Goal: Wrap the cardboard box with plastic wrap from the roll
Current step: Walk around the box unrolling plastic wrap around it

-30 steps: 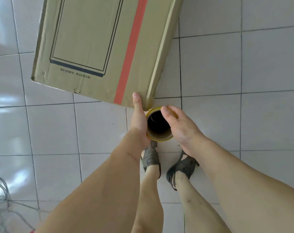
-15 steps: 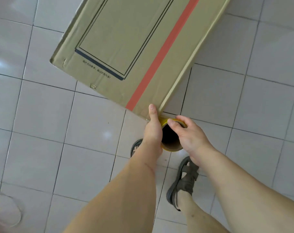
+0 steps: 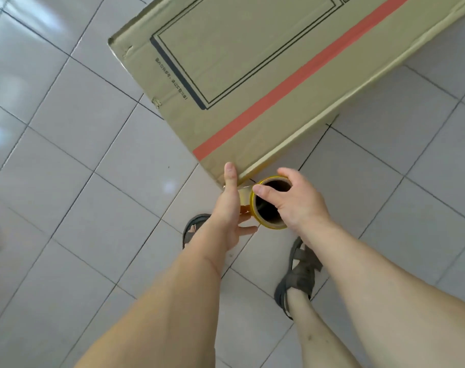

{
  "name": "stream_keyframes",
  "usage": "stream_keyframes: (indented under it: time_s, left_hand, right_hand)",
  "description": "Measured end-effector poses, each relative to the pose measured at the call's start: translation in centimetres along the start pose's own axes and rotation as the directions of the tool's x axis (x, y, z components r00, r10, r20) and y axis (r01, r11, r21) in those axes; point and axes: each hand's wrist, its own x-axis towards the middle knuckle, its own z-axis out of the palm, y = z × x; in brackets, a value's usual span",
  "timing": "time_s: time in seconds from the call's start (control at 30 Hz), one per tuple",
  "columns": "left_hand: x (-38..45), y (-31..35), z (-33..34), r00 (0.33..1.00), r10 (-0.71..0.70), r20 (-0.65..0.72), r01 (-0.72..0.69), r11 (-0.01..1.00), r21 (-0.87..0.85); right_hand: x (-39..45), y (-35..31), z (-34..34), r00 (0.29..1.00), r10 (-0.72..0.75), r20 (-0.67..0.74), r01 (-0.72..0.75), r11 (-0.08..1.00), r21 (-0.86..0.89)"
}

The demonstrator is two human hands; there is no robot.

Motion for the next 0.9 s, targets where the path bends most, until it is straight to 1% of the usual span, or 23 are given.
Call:
stream_keyframes:
  time_s: [0.17,0.23,0.4,0.53,0.6,0.63,0.67,0.7,0.77,0.8,0.83,0.87,0.9]
  left_hand:
    - [-0.1,0.0,1.6,0.997,-0.023,-0.068,0.016,0.995,-0.1]
    - [0.4,-0.1,1.9,0.994,-0.012,-0.111,-0.005,0.988,-0.155]
    - [1.5,-0.7,2.5,0.976,0.087,-0.197,-0.147,0.939,-0.31]
    - [1.5,-1.1,3.3,0.961,0.135,-0.24,-0.223,0.893,-0.392]
    - [1.2,-1.1,3.2,0.925,0.198,-0.325,-0.334,0.832,-0.442]
    - [1.5,-0.9,2.9,0.897,0.225,-0.38,-0.4,0.78,-0.481]
    - [2.3,-0.7,2.6,0.883,0.221,-0.414,-0.433,0.722,-0.54]
    - [3.6,-0.8,2.3,0.893,0.201,-0.402,-0.427,0.659,-0.62]
    - [6.9,-2.5,2.5,0.936,0.144,-0.32,-0.344,0.553,-0.759]
    - [8.2,-2.9,2.7,0.951,0.141,-0.274,-0.307,0.538,-0.785]
    - [7.6,-2.5,2.6,0.959,0.141,-0.247,-0.283,0.57,-0.771]
    - [6.8,-1.7,2.0,0.964,0.169,-0.207,-0.267,0.602,-0.753]
    - [4.9,-0.7,1.4,0.958,0.215,-0.188,-0.283,0.611,-0.74]
  right_hand:
    - [0.8,0.6,0.1,0.998,-0.057,0.032,0.058,0.998,-0.036]
    - [0.9,0.7,0.3,0.997,-0.072,0.023,0.073,0.996,-0.056]
    - [2.1,-0.3,0.3,0.992,-0.123,-0.005,0.122,0.985,-0.122]
    - [3.0,-0.4,-0.3,0.989,-0.15,0.018,0.151,0.979,-0.135]
    - [3.3,-0.5,-0.5,0.989,-0.148,0.027,0.15,0.979,-0.137]
    - [3.4,-0.5,-0.5,0.988,-0.15,0.028,0.152,0.978,-0.142]
    - [3.5,-0.5,-0.6,0.988,-0.152,0.031,0.155,0.977,-0.148]
    - [3.6,-0.6,-0.6,0.987,-0.153,0.039,0.158,0.976,-0.152]
    - [3.5,-0.8,-0.6,0.987,-0.148,0.059,0.155,0.976,-0.156]
    - [3.5,-0.8,-0.7,0.988,-0.144,0.063,0.152,0.976,-0.153]
    - [3.5,-0.8,-0.8,0.987,-0.145,0.063,0.153,0.977,-0.15]
    - [3.5,-0.9,-0.8,0.986,-0.151,0.066,0.16,0.975,-0.153]
    - [3.5,-0.9,-0.7,0.986,-0.153,0.068,0.162,0.974,-0.157]
